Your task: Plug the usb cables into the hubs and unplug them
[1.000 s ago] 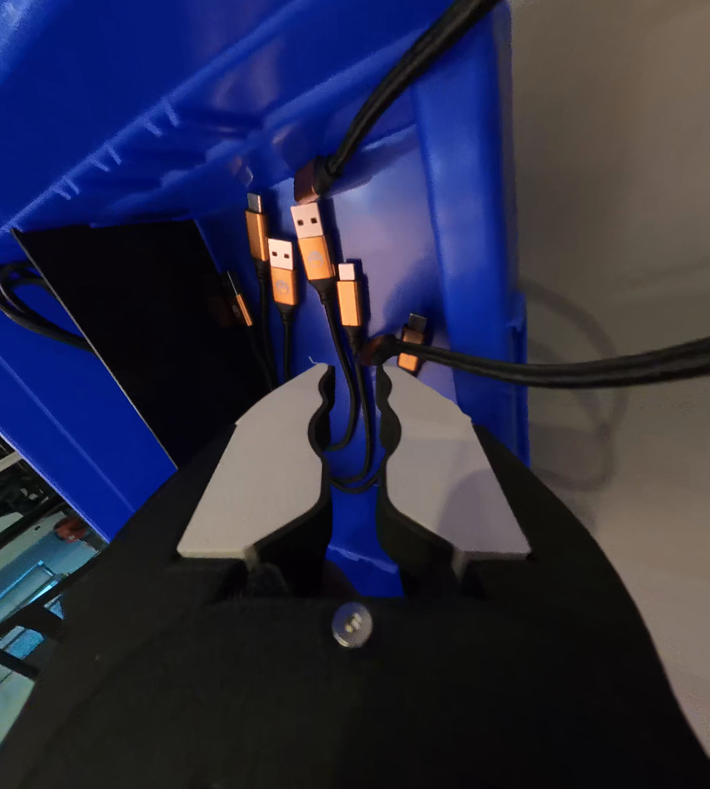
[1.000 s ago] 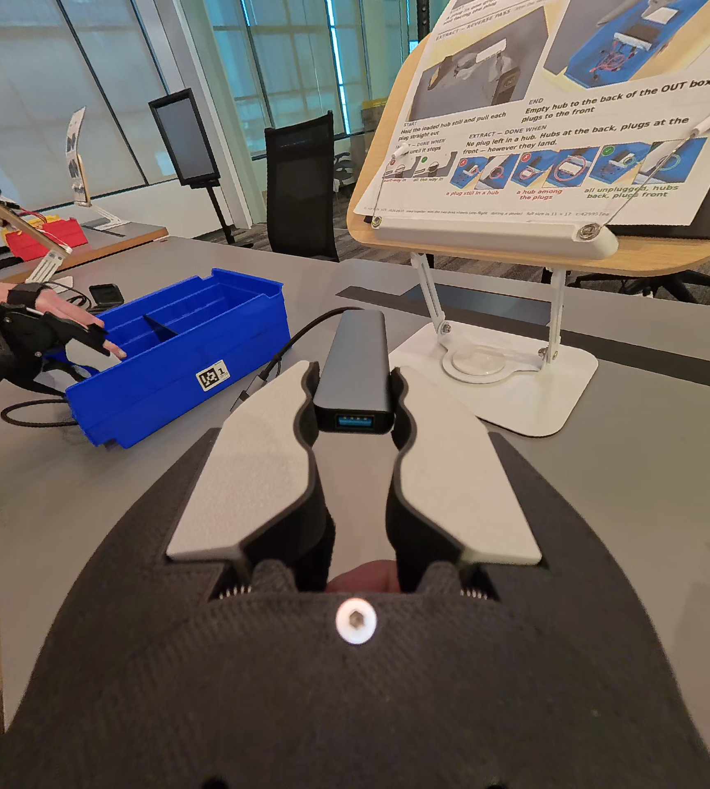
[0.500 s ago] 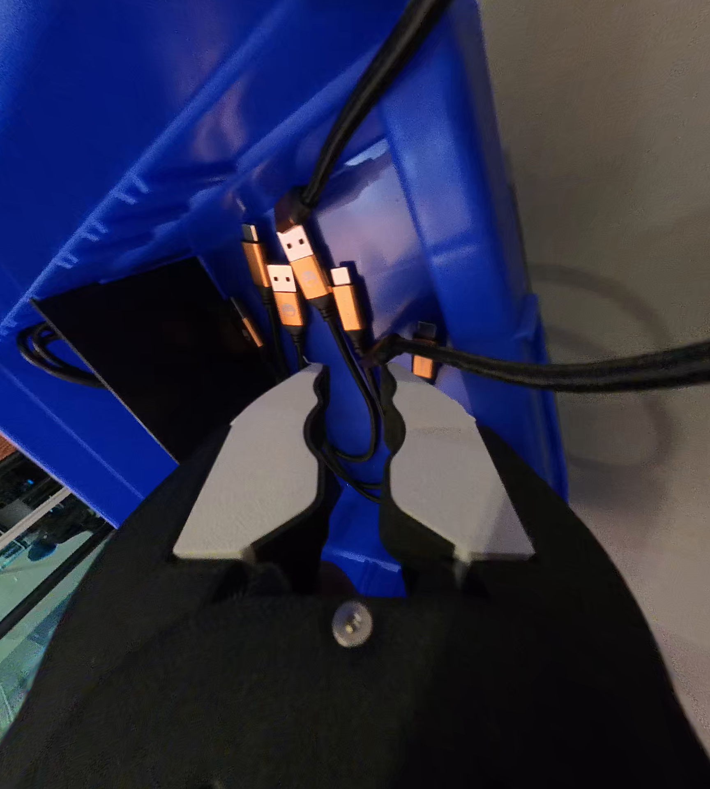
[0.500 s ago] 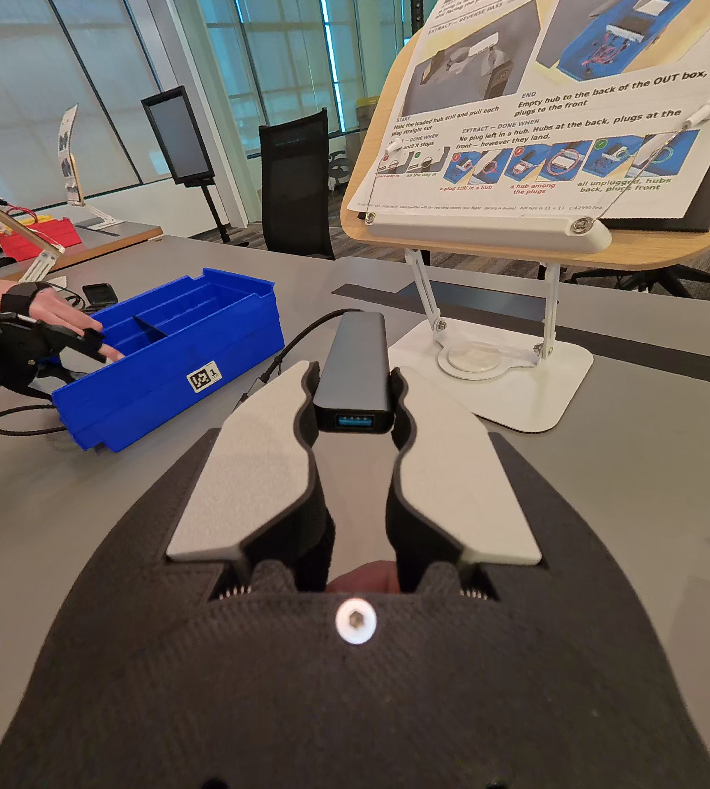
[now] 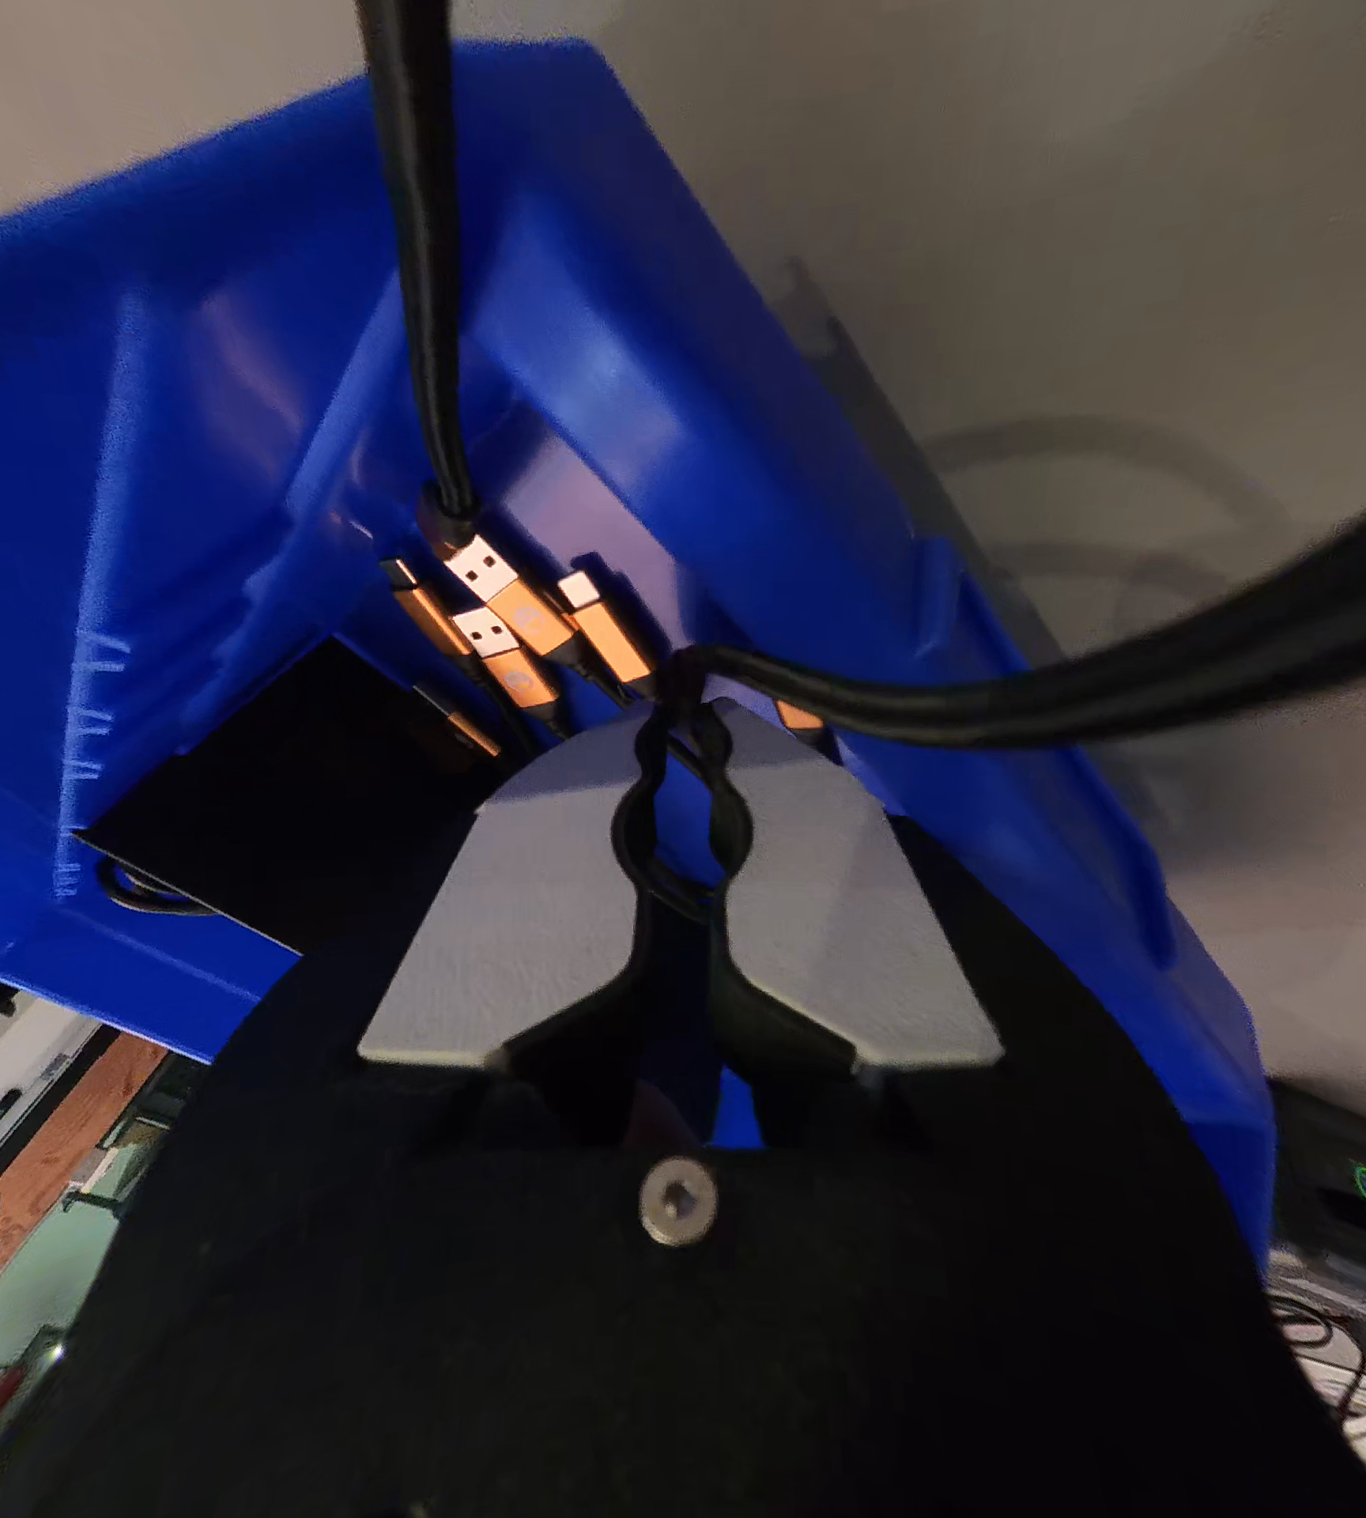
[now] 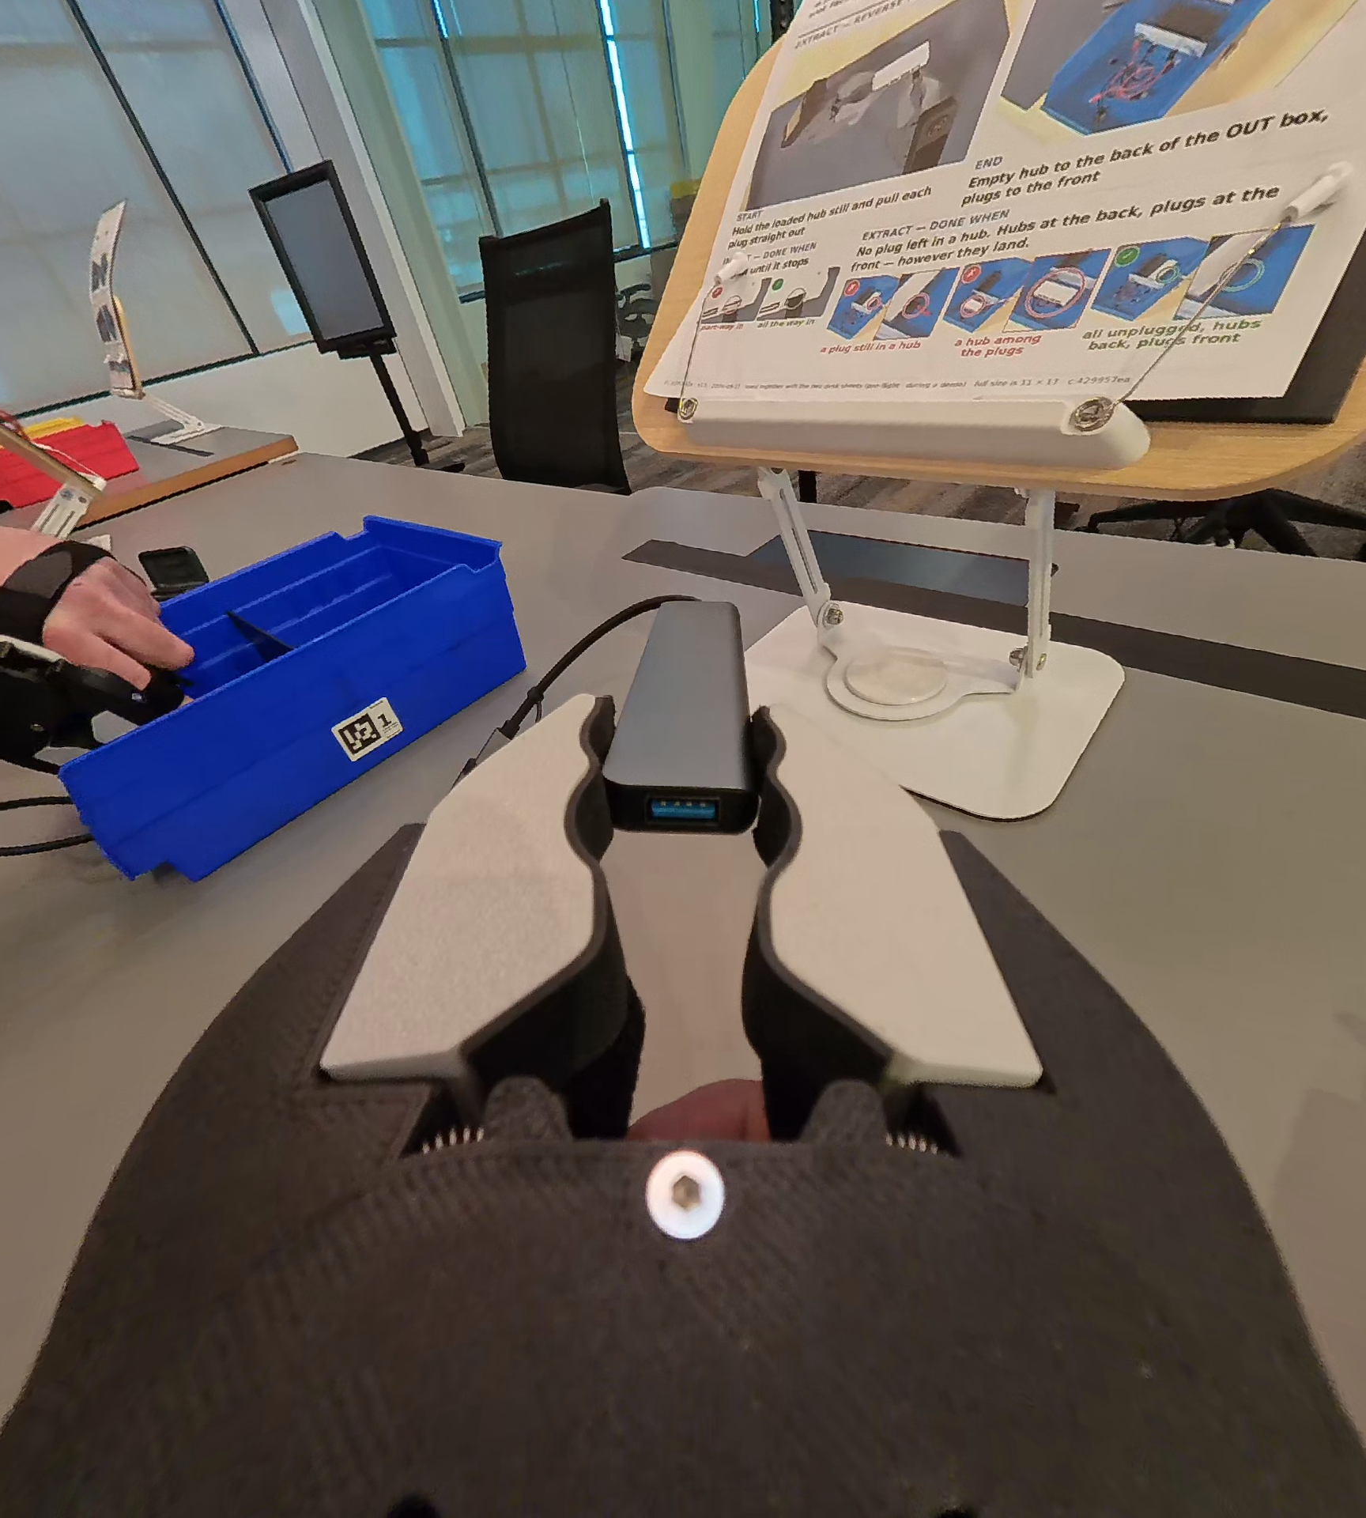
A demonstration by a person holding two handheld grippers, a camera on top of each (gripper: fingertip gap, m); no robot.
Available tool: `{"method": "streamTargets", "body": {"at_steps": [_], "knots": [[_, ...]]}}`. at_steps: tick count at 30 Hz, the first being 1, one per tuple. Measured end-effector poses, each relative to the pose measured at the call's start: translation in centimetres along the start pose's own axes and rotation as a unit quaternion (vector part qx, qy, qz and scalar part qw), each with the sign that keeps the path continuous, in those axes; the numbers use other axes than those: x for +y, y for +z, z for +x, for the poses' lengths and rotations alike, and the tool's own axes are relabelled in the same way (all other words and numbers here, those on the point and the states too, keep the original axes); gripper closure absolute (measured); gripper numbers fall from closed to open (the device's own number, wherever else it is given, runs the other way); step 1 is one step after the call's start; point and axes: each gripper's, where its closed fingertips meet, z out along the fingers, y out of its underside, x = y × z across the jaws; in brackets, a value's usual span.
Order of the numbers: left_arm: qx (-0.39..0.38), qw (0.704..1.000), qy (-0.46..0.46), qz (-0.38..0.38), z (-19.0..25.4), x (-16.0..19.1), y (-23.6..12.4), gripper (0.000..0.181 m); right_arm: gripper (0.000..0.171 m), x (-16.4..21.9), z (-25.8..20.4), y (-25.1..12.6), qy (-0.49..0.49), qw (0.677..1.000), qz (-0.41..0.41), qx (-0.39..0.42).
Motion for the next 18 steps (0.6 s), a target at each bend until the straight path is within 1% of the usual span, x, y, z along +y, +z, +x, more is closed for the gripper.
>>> {"method": "streamTargets", "body": {"at_steps": [3, 7, 9, 11, 14, 16, 18], "knots": [[-0.019, 1.0, -0.01, 0.0, -0.2, 0.1, 0.0, 0.173, 0.14, 0.1, 0.1, 0.0, 0.002, 1.0, -0.001, -0.001], [-0.061, 0.995, -0.085, 0.007, -0.7, 0.6, -0.8, 0.173, 0.14, 0.2, 0.1, 0.1, 0.002, 1.0, -0.003, -0.001], [-0.109, 0.986, -0.123, 0.004, -1.6, 1.5, -1.9, 0.173, 0.14, 0.2, 0.1, 0.1, -0.001, 1.0, -0.003, -0.001], [-0.163, 0.97, -0.179, 0.013, -3.0, 2.4, -3.7, 0.173, 0.14, 0.1, 0.1, 0.1, -0.003, 1.0, -0.003, 0.0], [-0.239, 0.945, -0.223, 0.009, -4.5, 3.9, -6.7, 0.173, 0.14, 0.1, -0.1, 0.1, -0.006, 1.0, -0.003, -0.001], [-0.276, 0.928, -0.25, 0.026, -5.7, 3.7, -8.6, 0.174, 0.14, 0.0, -0.3, 0.2, -0.007, 1.0, -0.003, -0.004], [-0.319, 0.912, -0.255, 0.037, -7.3, 3.0, -10.8, 0.173, 0.14, -0.1, -0.6, 0.3, -0.01, 1.0, -0.001, -0.006]]}}
